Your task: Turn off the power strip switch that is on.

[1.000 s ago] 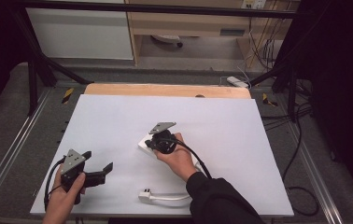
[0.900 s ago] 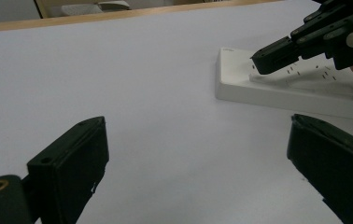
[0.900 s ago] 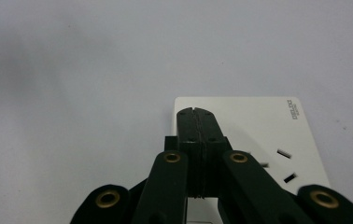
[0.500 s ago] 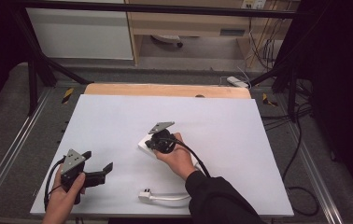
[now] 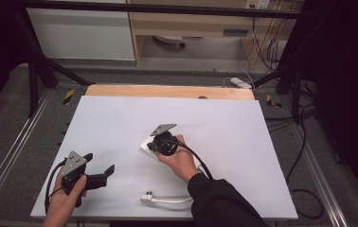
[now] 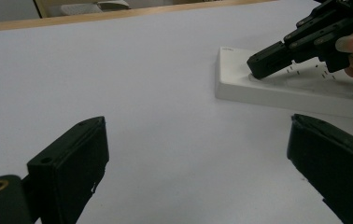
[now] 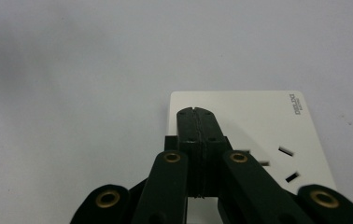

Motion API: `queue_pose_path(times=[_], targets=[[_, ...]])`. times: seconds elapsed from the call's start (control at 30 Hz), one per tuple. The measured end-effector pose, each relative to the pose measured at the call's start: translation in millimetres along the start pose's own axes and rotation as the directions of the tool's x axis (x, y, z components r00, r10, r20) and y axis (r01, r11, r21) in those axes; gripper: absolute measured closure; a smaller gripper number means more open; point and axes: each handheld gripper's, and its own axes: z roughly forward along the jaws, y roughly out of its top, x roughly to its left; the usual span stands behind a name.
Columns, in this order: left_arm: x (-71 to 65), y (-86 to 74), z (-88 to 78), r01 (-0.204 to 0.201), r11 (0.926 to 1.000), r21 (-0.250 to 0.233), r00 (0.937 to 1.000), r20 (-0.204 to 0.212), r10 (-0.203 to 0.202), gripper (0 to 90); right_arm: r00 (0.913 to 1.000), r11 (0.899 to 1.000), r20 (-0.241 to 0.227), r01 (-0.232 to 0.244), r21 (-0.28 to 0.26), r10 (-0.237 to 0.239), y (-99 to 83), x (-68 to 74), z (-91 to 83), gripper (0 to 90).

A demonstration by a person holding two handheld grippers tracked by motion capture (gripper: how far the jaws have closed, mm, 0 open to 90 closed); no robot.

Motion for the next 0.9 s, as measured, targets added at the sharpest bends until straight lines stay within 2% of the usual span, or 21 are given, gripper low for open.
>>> queue_pose_path(times=[0.43,0.9], targets=[[-0.5,0.0,0.2,-0.003,1.0000,0.004,1.0000,0.002,0.003,5.6,0.9998,1.000,-0.004,-0.018,0.002,0.018,0.5,-0.8,0.3,90.0],[-0.6,-0.1,0.3,-0.003,1.0000,0.006,1.0000,0.004,0.003,5.6,0.9999,1.000,-0.003,-0.017,0.003,0.017,0.5,0.4,3.8,90.0]])
